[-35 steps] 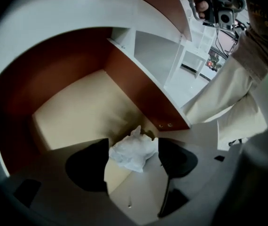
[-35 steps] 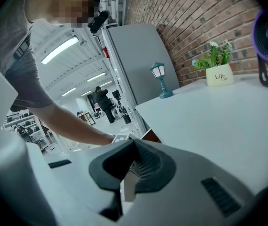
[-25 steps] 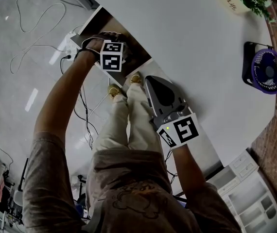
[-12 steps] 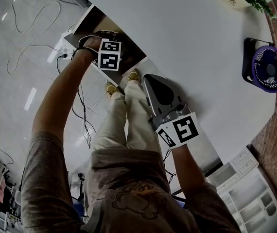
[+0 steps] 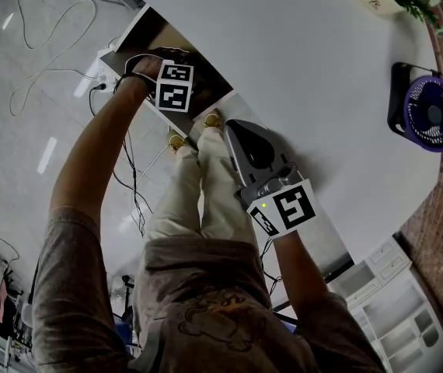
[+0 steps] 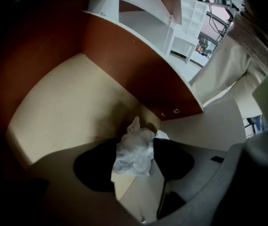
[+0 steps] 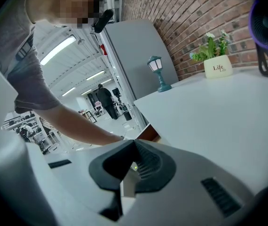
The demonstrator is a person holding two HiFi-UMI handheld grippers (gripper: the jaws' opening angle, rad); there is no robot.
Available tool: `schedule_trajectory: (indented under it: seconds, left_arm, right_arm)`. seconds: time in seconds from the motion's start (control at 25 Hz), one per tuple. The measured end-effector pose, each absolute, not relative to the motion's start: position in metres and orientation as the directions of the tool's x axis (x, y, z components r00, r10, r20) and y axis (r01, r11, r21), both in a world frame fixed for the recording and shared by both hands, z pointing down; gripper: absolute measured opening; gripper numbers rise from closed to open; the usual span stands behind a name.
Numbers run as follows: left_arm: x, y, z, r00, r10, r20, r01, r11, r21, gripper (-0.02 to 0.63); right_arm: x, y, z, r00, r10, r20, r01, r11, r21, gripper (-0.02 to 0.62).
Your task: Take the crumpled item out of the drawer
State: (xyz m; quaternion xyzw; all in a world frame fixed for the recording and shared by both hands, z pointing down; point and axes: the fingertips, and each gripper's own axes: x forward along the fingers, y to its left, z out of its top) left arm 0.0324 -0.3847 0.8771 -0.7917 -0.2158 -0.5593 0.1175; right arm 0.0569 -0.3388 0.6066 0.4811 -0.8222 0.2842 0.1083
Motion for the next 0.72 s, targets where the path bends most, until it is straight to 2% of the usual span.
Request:
schedule_trajectory:
  seconds: [0.36, 0.72]
  left_arm:
    - [0.034, -0.387, 0.869, 0.311, 0.212, 0.926, 0.449, -0.892, 0.053, 0.16]
    - [0.039, -0.396, 0.838, 0.393, 0.163, 0.905, 0.366, -0.93, 0.008, 0.131]
  right_arm:
    - [0.057, -0.337, 0.608, -0.523, -0.726, 0.447, -0.846, 0.378, -0.376, -0.003]
    - [0.062, -0.337, 0.6, -0.514, -0.733, 0.445, -0.85, 0.369, -0.375, -0.003]
